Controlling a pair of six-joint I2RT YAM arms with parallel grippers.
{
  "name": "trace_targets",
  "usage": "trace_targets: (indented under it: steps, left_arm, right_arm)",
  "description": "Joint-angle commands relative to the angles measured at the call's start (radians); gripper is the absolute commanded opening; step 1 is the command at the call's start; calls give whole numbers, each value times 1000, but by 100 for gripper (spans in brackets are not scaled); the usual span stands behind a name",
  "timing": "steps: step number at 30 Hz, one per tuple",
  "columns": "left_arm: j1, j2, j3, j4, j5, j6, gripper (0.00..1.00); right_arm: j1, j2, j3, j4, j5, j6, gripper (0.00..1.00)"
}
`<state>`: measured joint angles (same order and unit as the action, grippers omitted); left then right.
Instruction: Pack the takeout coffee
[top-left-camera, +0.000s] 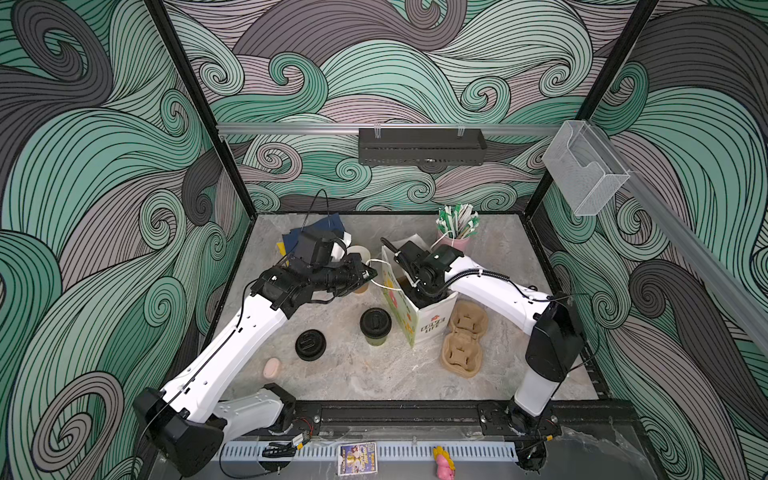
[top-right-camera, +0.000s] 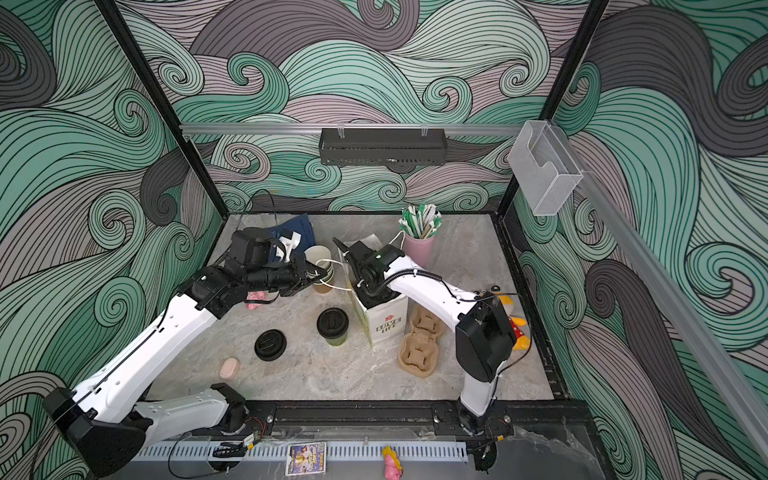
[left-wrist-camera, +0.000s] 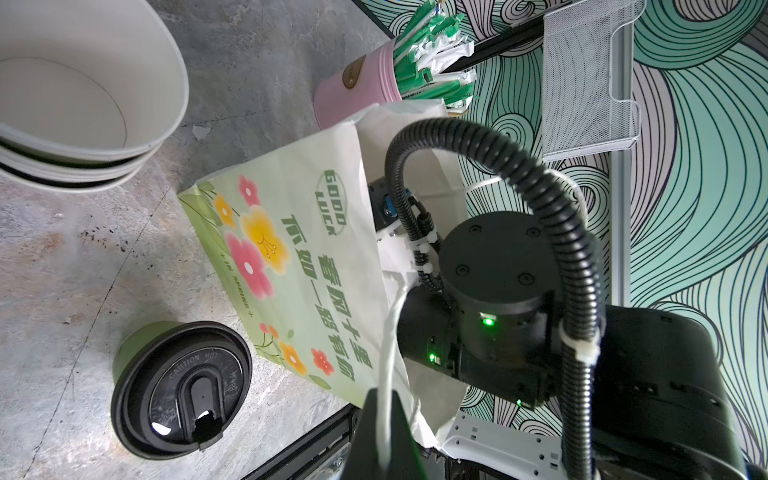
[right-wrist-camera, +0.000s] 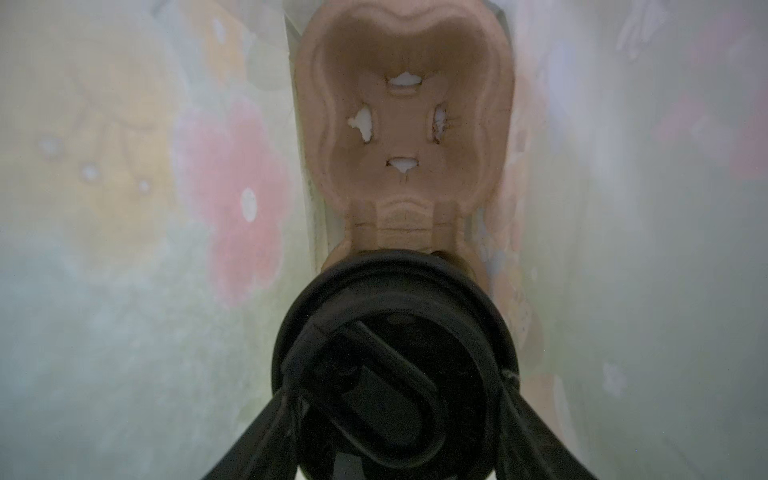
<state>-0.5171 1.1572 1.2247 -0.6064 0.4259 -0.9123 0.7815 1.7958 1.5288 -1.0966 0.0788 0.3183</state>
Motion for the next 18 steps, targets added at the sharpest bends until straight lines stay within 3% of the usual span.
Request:
trace_targets:
  steps: [1, 18]
  left_arm:
    - [7, 4, 42, 6, -16, 4, 0]
    - [9, -5, 37, 0, -16, 9, 0]
  right_arm:
    - [-2, 151, -128, -152, 18, 8, 59]
    - [-16, 177, -170, -152, 33, -4, 58]
